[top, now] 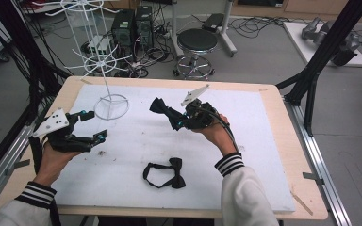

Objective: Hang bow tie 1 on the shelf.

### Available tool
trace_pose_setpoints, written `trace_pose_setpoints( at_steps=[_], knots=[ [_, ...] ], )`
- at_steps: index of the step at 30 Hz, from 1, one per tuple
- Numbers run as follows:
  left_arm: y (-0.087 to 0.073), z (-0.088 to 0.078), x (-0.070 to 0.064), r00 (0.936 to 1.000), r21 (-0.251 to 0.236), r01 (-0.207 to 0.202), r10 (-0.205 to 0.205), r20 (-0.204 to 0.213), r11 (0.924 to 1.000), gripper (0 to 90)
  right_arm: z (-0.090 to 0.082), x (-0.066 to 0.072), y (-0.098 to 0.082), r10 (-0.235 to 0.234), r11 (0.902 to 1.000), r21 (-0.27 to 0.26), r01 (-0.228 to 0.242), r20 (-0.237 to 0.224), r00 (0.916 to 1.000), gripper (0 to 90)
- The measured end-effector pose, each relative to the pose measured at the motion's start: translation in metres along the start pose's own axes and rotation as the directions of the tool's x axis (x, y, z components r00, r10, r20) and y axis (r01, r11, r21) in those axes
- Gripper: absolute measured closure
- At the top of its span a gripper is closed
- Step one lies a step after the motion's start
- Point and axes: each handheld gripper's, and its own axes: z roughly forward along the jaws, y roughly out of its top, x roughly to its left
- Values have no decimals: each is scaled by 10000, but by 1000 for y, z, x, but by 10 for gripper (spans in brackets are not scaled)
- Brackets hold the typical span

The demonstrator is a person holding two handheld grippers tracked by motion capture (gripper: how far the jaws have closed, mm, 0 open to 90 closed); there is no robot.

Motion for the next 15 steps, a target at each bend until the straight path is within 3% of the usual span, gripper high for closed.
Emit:
trace_pose_setpoints(
  at_steps=[6,9,10,12,15],
  knots=[
    [18,8,0,9972,-25,202,-199,725,9998,146,-10,9,2,-633,9977,-275,626,-238,9977,812],
    [28,14,-2,9943,146,90,-105,1059,9999,147,-12,12,2,-751,9967,-348,739,-350,9966,812],
    [31,17,-3,9925,231,55,-83,1222,9997,146,-14,15,4,-1084,9933,-443,1067,-371,9934,812],
    [37,22,-4,9881,314,98,-145,1531,9995,147,-15,16,4,-1162,9923,-471,1142,-413,9924,813],
    [46,30,-8,9813,444,46,-131,1923,9990,147,-19,24,6,-1670,9839,-742,1623,-615,9840,814]
  ],
)
